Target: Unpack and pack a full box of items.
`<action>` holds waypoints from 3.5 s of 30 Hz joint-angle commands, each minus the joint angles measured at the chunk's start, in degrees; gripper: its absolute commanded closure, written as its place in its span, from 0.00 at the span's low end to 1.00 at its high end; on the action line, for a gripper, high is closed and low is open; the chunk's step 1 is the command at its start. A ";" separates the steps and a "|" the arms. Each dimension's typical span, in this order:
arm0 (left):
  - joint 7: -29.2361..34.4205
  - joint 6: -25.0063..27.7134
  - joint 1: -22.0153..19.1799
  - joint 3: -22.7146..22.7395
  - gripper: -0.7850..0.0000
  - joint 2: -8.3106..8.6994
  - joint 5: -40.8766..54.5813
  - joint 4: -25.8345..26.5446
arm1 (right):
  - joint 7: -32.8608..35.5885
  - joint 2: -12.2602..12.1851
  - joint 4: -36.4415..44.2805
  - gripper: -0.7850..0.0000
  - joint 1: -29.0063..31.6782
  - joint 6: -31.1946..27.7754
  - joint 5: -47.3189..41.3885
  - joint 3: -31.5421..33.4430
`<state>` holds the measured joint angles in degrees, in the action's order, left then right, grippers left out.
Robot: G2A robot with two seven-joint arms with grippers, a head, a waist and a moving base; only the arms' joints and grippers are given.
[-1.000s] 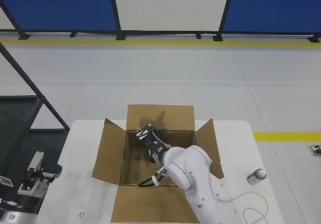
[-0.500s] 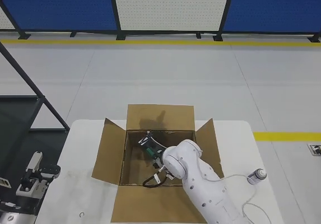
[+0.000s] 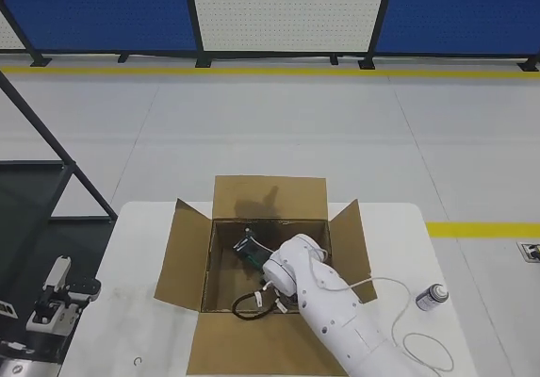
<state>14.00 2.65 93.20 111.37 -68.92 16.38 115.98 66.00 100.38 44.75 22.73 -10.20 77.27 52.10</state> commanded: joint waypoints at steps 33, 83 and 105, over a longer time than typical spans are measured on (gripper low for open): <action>4.22 0.19 0.08 -2.90 0.00 0.14 -4.73 -0.30 | 1.07 -1.26 15.56 0.00 7.20 3.21 5.49 0.92; -1.46 -1.75 -2.01 -7.30 0.00 -0.30 -7.21 -1.93 | 4.24 -8.39 70.08 0.00 35.02 17.59 -14.54 40.29; -2.18 -6.92 -7.90 -13.16 0.00 -0.50 -11.43 -5.24 | 3.35 -9.80 59.74 0.00 27.16 7.27 -24.10 24.45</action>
<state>11.88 -3.90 85.77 98.40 -69.42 5.08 110.91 69.74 90.55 106.29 50.68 -3.24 52.66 77.72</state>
